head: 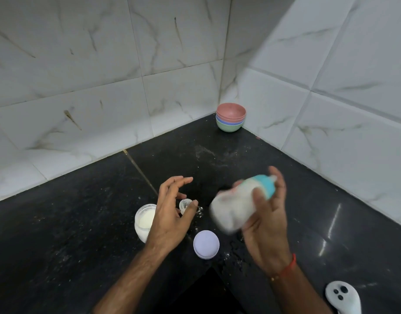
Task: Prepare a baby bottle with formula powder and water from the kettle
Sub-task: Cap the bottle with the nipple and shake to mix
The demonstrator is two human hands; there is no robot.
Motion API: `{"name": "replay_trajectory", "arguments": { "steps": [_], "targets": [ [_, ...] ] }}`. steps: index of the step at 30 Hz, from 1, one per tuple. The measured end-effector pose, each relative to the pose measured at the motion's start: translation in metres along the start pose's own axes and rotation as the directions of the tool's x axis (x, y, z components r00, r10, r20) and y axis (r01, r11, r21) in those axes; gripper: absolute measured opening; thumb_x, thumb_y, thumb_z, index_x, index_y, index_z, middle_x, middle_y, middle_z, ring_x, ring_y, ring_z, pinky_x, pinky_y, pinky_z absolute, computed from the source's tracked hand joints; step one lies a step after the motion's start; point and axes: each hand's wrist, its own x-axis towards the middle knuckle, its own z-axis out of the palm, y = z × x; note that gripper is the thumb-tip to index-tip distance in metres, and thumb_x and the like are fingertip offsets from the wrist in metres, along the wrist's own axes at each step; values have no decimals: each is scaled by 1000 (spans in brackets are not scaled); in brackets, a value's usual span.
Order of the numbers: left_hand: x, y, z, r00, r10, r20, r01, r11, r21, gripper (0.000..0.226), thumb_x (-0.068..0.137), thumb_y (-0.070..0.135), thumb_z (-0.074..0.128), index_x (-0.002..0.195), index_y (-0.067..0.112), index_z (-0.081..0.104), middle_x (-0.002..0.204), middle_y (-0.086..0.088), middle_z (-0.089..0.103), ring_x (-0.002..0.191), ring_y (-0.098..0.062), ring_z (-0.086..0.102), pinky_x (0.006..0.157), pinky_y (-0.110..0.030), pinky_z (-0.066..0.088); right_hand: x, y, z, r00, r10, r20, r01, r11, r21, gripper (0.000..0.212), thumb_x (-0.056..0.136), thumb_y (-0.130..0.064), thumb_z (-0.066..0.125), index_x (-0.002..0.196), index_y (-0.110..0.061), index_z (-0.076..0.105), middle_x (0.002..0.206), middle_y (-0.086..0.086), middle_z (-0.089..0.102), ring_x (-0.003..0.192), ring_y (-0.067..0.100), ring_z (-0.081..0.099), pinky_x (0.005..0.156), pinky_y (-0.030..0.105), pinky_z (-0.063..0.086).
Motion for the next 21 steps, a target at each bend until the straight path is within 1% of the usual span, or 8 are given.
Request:
{"name": "replay_trajectory", "arguments": {
  "steps": [2,3,6,10,14,18,19,21],
  "targets": [
    [-1,0,0,1000,5,27,-6,1000,8,60,92,11,77,134,47,54,143,21,41,105,-4,61,78,-13,50,-9,10,1,984,38,177,-16,992,-122,91,65,-32,97,140,-40,47,111,32,62,101,52,62,92,72,51],
    [-1,1,0,1000,9,29,-9,1000,13,60,92,11,77,134,47,54,143,20,41,105,-4,61,78,-14,50,-8,8,2,988,15,153,0,995,-99,91,65,-33,98,140,-40,47,110,32,63,103,57,59,93,76,49],
    [-1,1,0,1000,7,-10,-7,1000,4,61,91,7,77,131,47,55,142,19,43,104,-7,62,70,-16,52,1,-5,-2,996,-9,-89,12,999,31,93,59,-46,98,137,-41,48,107,21,70,110,46,57,90,59,56],
    [-4,1,0,1000,14,10,-14,1000,20,61,91,9,77,131,50,54,142,21,43,102,-5,62,73,-14,51,-7,5,1,976,29,217,10,984,-176,92,65,-32,98,141,-41,46,111,34,61,102,52,60,94,78,47],
    [-5,0,1,1000,6,-21,-5,1000,27,59,92,10,77,132,47,55,142,19,45,101,-9,63,72,-13,49,4,-6,3,999,-11,-51,11,1000,0,99,58,-45,99,141,-38,45,112,23,66,108,43,58,85,52,61],
    [-6,0,2,1000,8,5,-8,1000,20,58,92,11,77,133,45,56,141,22,44,102,-8,62,77,-13,49,-2,4,4,977,23,214,22,978,-207,92,66,-32,97,142,-39,45,111,30,63,100,48,64,93,68,53],
    [-5,1,2,1000,11,4,-11,1000,25,57,92,11,77,134,44,56,141,21,44,102,-9,62,78,-14,49,1,2,4,983,4,186,31,982,-188,89,67,-30,96,141,-39,46,111,30,63,99,48,65,91,68,54],
    [-4,2,2,1000,10,-16,-10,1000,29,58,92,8,76,134,43,56,142,18,45,102,-9,63,76,-14,50,10,-11,0,999,-36,-23,35,999,-36,78,74,-31,91,138,-37,47,115,24,63,97,38,67,83,53,62]
  ]
}}
